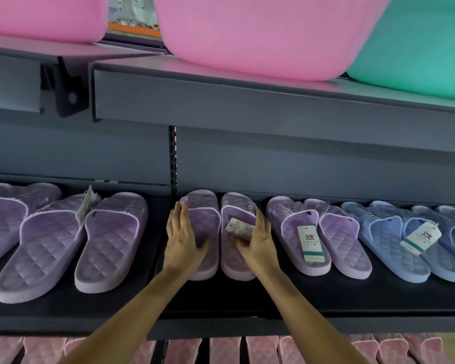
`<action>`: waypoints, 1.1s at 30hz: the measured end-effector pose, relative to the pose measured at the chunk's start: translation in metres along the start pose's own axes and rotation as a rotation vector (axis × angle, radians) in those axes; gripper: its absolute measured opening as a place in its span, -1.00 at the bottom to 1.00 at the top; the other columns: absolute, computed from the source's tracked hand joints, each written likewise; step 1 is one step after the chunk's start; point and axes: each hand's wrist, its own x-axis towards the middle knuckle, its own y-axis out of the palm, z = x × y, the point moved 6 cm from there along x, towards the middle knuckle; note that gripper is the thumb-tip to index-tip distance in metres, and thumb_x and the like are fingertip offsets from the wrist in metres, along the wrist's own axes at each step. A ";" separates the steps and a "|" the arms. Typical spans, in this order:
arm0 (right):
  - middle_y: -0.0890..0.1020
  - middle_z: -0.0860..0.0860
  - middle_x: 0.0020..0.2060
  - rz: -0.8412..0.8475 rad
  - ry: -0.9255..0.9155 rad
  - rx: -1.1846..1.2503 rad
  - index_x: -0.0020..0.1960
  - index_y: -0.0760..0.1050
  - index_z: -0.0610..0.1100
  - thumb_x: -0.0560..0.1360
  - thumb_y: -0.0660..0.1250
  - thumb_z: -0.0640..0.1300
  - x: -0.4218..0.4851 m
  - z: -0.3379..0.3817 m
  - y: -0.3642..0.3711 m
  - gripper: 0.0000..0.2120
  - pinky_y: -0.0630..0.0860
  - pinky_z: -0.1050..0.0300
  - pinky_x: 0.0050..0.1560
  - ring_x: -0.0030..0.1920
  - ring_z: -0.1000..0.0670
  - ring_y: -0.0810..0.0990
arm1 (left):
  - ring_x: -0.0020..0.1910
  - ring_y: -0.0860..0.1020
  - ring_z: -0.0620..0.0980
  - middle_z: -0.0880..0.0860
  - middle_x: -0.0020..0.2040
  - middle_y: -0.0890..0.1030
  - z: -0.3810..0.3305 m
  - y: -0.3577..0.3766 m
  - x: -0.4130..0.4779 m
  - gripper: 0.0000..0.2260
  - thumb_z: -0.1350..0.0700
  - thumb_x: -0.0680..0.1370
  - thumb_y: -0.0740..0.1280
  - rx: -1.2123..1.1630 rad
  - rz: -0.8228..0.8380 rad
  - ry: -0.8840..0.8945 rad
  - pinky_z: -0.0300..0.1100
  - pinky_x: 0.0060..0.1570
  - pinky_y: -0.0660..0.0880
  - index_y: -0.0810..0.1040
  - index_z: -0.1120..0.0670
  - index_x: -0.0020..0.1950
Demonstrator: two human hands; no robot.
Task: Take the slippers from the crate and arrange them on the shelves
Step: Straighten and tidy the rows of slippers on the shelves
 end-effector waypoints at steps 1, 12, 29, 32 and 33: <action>0.27 -0.13 0.37 0.002 0.003 0.004 0.49 0.04 -0.19 0.40 0.44 -0.06 -0.001 0.000 0.000 -0.16 0.36 0.15 0.15 0.34 -0.12 0.33 | 0.51 -0.06 0.10 0.10 0.53 -0.02 0.000 0.000 -0.001 -0.17 0.18 0.44 0.40 -0.011 -0.003 -0.007 -0.05 0.37 0.17 -0.08 0.10 0.53; 0.24 -0.15 0.38 0.033 0.026 0.010 0.49 0.04 -0.22 0.43 0.40 -0.10 -0.004 0.002 -0.003 -0.21 0.34 0.15 0.16 0.35 -0.13 0.33 | 0.49 -0.01 0.10 0.09 0.51 -0.02 0.002 0.000 -0.004 -0.23 0.31 0.45 0.32 -0.058 -0.043 -0.105 -0.24 0.07 0.23 -0.03 0.06 0.53; 0.26 -0.16 0.38 0.111 0.072 0.033 0.51 -0.04 -0.16 0.49 0.32 -0.15 -0.018 0.003 -0.013 -0.26 0.38 0.10 0.15 0.31 -0.16 0.38 | 0.39 0.28 0.15 0.09 0.51 0.01 0.010 0.000 -0.009 -0.25 0.39 0.45 0.26 -0.210 -0.085 -0.220 -0.38 -0.22 0.30 -0.02 -0.01 0.52; 0.22 -0.17 0.39 0.099 0.100 0.026 0.51 -0.07 -0.17 0.50 0.29 -0.17 -0.016 0.006 -0.011 -0.27 0.37 0.09 0.15 0.31 -0.19 0.38 | 0.41 0.24 0.16 0.10 0.51 0.00 0.007 0.003 -0.006 -0.25 0.39 0.45 0.25 -0.203 -0.078 -0.229 -0.30 -0.08 0.29 -0.03 0.02 0.52; 0.21 -0.17 0.40 0.096 0.109 0.030 0.52 -0.08 -0.17 0.50 0.29 -0.18 -0.015 0.006 -0.010 -0.27 0.36 0.09 0.16 0.31 -0.20 0.37 | 0.40 0.24 0.16 0.11 0.51 0.00 0.006 0.003 -0.005 -0.26 0.38 0.45 0.25 -0.196 -0.078 -0.231 -0.30 -0.07 0.29 -0.02 0.03 0.52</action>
